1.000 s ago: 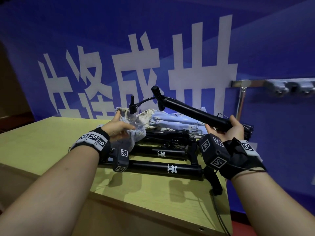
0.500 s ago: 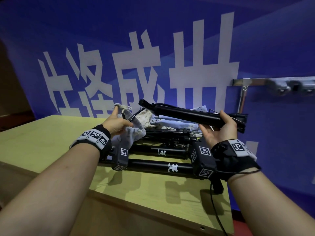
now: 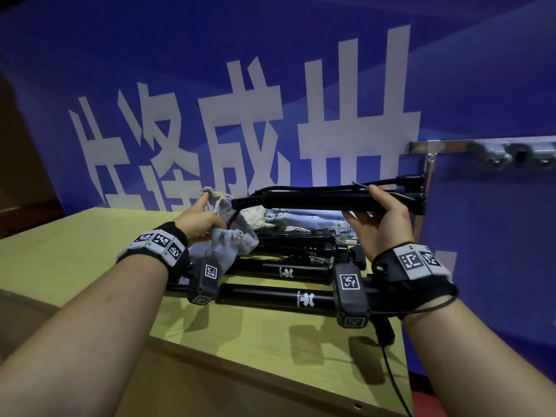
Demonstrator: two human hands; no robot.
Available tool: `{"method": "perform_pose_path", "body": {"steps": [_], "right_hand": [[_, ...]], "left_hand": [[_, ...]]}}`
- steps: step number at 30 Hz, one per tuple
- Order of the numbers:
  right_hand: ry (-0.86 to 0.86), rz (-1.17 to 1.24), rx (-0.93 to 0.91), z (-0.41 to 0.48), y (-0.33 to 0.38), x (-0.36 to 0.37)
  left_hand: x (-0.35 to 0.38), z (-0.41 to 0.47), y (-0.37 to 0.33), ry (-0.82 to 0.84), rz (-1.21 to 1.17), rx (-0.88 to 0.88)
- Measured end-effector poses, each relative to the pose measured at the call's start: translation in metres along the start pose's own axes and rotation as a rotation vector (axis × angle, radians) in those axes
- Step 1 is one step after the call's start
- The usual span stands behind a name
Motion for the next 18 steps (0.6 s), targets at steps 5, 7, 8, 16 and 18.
{"method": "perform_pose_path", "body": {"steps": [5, 7, 8, 16, 18], "right_hand": [[0.056, -0.050, -0.035, 0.000, 0.005, 0.006], [0.073, -0.088, -0.063, -0.001, 0.007, 0.009], [0.089, -0.100, -0.081, -0.002, 0.007, 0.011], [0.294, -0.233, -0.158, -0.027, 0.001, 0.043], [0.364, -0.259, -0.162, -0.036, 0.001, 0.050]], "left_hand": [[-0.004, -0.001, 0.005, 0.046, 0.043, -0.044], [-0.009, 0.000, 0.003, 0.038, 0.068, -0.035], [-0.011, 0.000, 0.002, 0.033, 0.066, -0.030], [-0.001, -0.007, -0.013, 0.094, -0.078, 0.006], [-0.001, -0.004, -0.013, 0.101, -0.101, -0.004]]}}
Point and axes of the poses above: each hand's wrist, its own z-axis towards the middle knuckle, its own x-axis out of the palm, y = z × x, the point moved 4 cm from there along z, towards the middle knuckle
